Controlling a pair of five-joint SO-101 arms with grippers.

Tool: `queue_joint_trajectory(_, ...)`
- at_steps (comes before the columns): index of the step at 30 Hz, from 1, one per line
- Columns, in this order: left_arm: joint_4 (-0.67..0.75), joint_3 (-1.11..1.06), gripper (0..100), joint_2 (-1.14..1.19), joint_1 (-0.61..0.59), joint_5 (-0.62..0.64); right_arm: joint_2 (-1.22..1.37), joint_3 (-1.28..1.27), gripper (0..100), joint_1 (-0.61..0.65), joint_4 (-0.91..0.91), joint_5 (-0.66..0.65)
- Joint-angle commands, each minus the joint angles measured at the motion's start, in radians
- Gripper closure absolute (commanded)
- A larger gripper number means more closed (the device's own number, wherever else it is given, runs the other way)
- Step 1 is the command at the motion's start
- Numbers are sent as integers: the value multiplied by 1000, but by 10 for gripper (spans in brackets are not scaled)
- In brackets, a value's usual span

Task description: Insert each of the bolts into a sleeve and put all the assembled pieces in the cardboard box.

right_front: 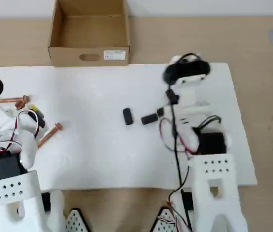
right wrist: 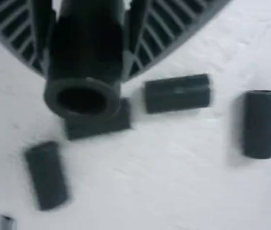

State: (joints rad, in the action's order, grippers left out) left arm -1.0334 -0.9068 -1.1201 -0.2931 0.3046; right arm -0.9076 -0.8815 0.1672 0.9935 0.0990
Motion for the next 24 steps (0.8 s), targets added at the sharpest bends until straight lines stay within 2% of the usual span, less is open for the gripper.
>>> queue_joint_trajectory(1,23,5,998,-22,58,72,-48,-15,989,84,-51,0)
queue_joint_trajectory(8,124,-58,998,-24,198,173,-147,-76,989,248,-58,-2)
queue_joint_trajectory(15,135,-54,998,-58,302,207,-318,-162,989,302,-52,-3)
queue_joint_trajectory(24,166,-164,998,-278,417,235,-527,-255,989,381,-57,-18)
